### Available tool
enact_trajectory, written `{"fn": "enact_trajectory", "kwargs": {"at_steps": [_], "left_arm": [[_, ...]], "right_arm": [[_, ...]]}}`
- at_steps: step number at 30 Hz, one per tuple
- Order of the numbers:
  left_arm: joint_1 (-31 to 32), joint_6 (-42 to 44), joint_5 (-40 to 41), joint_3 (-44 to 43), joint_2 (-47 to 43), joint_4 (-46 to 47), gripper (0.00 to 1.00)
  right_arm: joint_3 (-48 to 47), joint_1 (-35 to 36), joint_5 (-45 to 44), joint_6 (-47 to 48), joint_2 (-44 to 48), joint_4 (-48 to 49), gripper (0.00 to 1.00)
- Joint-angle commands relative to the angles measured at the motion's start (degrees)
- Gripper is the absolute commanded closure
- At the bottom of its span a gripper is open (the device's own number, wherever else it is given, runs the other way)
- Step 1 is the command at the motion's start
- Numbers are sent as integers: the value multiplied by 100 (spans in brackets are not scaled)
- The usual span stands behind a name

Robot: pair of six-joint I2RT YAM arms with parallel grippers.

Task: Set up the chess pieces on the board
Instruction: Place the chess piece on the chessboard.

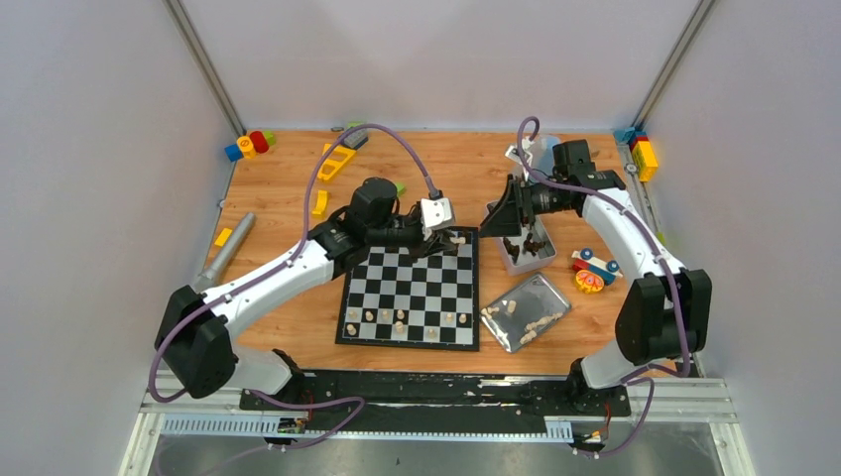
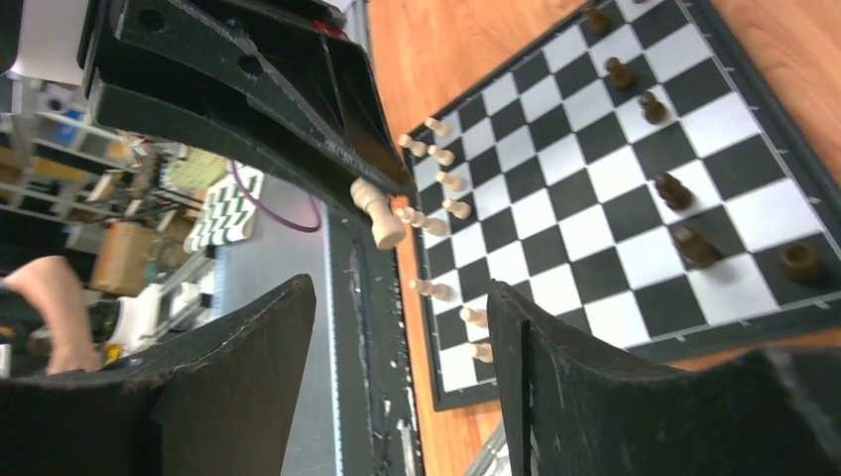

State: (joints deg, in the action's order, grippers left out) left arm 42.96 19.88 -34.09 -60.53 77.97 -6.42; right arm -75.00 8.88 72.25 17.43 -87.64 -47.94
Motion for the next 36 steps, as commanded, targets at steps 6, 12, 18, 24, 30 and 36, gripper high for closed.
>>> {"fn": "enact_trajectory", "kwargs": {"at_steps": [6, 12, 18, 24, 30, 36], "left_arm": [[2, -1527, -561, 71, 398, 1434, 100], [2, -1589, -634, 35, 526, 1555, 100], [2, -1519, -574, 12, 490, 1551, 100], [2, -1449, -492, 11, 478, 1521, 100], [-29, -1439, -438, 11, 431, 1517, 100], [-42, -1427, -420, 76, 414, 1547, 100]], "right_arm": [[-59, 151, 1199, -383, -653, 492, 35], [-29, 213, 1332, -368, -652, 494, 45], [47, 248, 1363, -330, -652, 493, 50], [79, 283, 1392, -307, -631, 482, 58], [161, 298, 1391, -276, -650, 477, 60], [135, 294, 1408, -284, -636, 470, 67]]}}
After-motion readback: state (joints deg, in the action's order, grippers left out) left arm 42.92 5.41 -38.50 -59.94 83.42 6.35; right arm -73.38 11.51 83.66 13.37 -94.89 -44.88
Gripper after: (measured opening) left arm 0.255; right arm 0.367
